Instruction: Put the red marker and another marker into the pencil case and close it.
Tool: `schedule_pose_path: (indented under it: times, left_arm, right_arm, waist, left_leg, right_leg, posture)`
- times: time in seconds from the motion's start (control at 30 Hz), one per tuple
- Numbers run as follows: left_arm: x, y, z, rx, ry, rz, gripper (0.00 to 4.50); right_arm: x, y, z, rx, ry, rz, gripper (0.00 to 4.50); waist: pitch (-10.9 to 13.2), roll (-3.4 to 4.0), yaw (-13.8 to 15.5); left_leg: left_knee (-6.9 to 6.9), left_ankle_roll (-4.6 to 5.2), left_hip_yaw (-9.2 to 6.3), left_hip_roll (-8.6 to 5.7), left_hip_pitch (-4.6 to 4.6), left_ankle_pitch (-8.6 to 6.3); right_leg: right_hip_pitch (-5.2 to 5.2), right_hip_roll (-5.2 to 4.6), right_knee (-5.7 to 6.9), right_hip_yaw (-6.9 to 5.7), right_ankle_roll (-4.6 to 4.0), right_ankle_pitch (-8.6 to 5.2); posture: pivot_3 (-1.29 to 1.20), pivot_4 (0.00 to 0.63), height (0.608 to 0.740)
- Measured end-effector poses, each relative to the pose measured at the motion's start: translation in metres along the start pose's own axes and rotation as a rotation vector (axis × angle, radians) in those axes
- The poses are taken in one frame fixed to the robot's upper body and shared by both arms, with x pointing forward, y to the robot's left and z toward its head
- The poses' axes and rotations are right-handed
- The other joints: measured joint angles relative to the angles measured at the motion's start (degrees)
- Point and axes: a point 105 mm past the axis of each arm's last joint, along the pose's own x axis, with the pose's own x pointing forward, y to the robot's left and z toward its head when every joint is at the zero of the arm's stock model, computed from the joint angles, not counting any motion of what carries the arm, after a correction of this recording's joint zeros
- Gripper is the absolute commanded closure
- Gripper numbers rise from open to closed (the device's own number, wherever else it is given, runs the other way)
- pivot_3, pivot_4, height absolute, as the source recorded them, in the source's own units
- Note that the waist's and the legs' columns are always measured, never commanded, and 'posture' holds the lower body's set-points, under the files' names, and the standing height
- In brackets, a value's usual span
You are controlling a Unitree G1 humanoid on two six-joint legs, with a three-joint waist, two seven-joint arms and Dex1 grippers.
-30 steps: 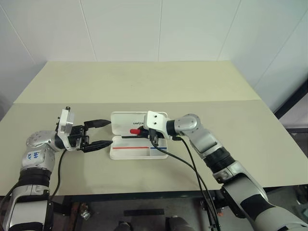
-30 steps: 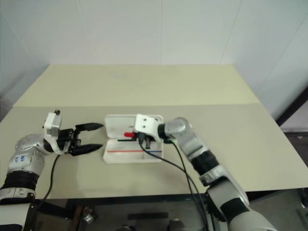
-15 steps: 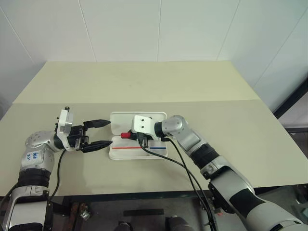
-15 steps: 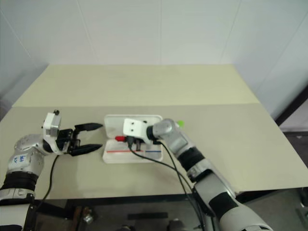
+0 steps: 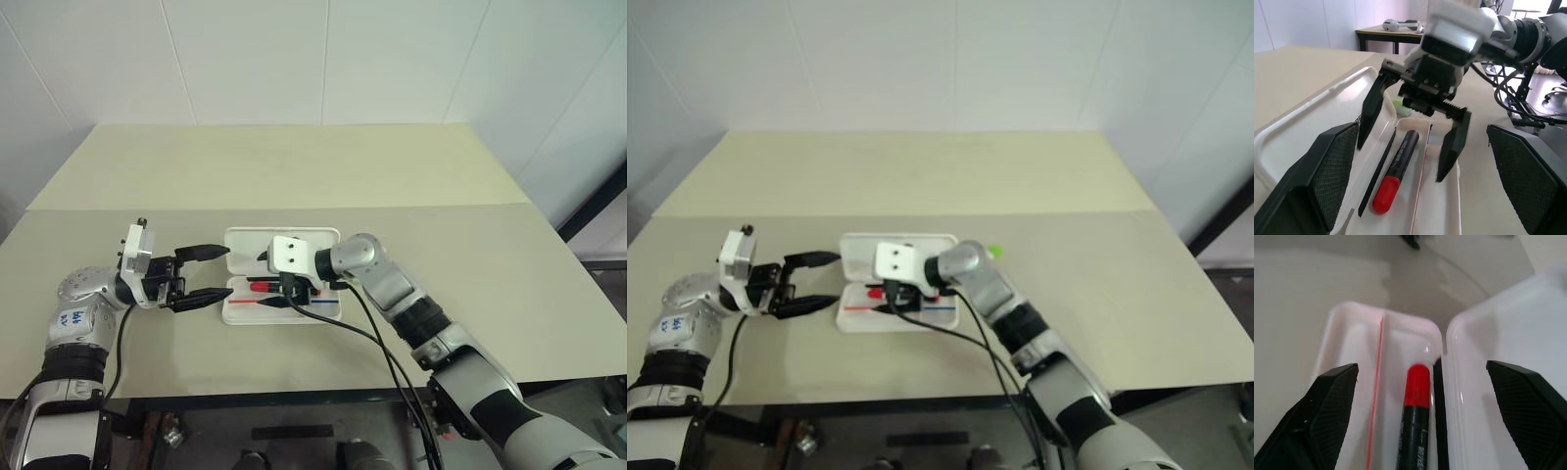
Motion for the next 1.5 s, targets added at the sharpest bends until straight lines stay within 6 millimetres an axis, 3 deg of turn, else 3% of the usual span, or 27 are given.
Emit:
schedule_pose_path:
  times: [0.17, 0.27, 0.37, 0.5, 0.63, 0.77, 1.03, 1.5]
  left_arm:
    - [0.005, 0.001, 0.002, 0.005, -0.012, -0.010, 0.00]
    - [0.005, 0.001, 0.001, 0.005, -0.015, -0.011, 0.00]
    - [0.007, 0.001, 0.001, 0.004, -0.019, -0.013, 0.00]
    - [0.008, 0.001, 0.001, 0.004, -0.024, -0.015, 0.00]
    - [0.014, 0.003, 0.002, 0.004, -0.039, -0.025, 0.00]
    - [0.019, 0.008, 0.002, -0.007, -0.052, -0.030, 0.00]
    - [0.031, 0.014, 0.003, 0.009, -0.058, -0.048, 0.00]
    - [0.035, 0.012, -0.005, -0.018, -0.066, -0.053, 0.00]
  right_arm:
    - [-0.038, 0.023, 0.011, 0.102, -0.082, 0.000, 0.02]
    - [-0.073, 0.038, 0.004, 0.182, -0.054, -0.024, 0.02]
    - [-0.102, 0.041, 0.001, 0.232, -0.011, -0.139, 0.02]
    - [-0.133, 0.034, 0.002, 0.256, 0.048, -0.364, 0.02]
    - [-0.165, 0.018, -0.016, 0.366, 0.141, -0.652, 0.02]
    - [-0.180, 0.011, -0.033, 0.457, 0.188, -0.857, 0.02]
    - [-0.177, 0.006, -0.056, 0.586, 0.206, -1.053, 0.02]
    - [-0.138, 0.007, -0.094, 0.729, 0.228, -1.133, 0.02]
  waist:
    - [0.00, 0.00, 0.40]
    - [0.00, 0.00, 0.69]
    - [0.00, 0.00, 0.67]
    - [0.00, 0.00, 0.43]
    - [0.00, 0.00, 0.56]
    - [0.00, -0.01, 0.54]
    - [0.00, -0.01, 0.54]
    - [-0.01, -0.01, 0.40]
  left_leg:
    - [0.02, 0.00, -0.13, -0.04, -0.14, 0.00]
    - [0.05, 0.00, -0.23, -0.08, -0.26, 0.00]
    - [0.06, 0.02, -0.25, -0.08, -0.30, 0.01]
    - [0.03, 0.02, -0.26, -0.11, -0.28, 0.01]
    - [0.03, 0.00, -0.29, -0.13, -0.29, 0.04]
    - [0.02, 0.01, -0.25, -0.20, -0.31, 0.05]
    - [0.01, 0.01, -0.25, -0.23, -0.43, 0.05]
    - [0.01, 0.01, -0.27, -0.21, -0.42, 0.08]
  right_leg:
    - [0.00, -0.07, -0.10, -0.13, 0.00, 0.00]
    - [-0.01, -0.13, -0.17, -0.21, 0.00, 0.00]
    - [-0.05, -0.17, -0.18, -0.21, -0.01, -0.01]
    - [-0.08, -0.08, -0.16, -0.23, -0.07, -0.03]
    - [-0.09, 0.00, -0.13, -0.23, -0.11, -0.04]
    - [-0.11, 0.07, -0.14, -0.19, -0.11, -0.04]
    - [-0.19, 0.08, -0.16, -0.20, -0.10, -0.04]
    - [-0.20, 0.12, -0.08, -0.22, -0.10, -0.04]
  posture:
    - [0.00, 0.150, 0.740]
    - [0.00, 0.150, 0.740]
    - [0.00, 0.150, 0.740]
    - [0.00, 0.150, 0.740]
    - [0.00, 0.150, 0.740]
    - [0.00, 0.150, 0.740]
    - [0.00, 0.150, 0.740]
    - [0.00, 0.150, 0.740]
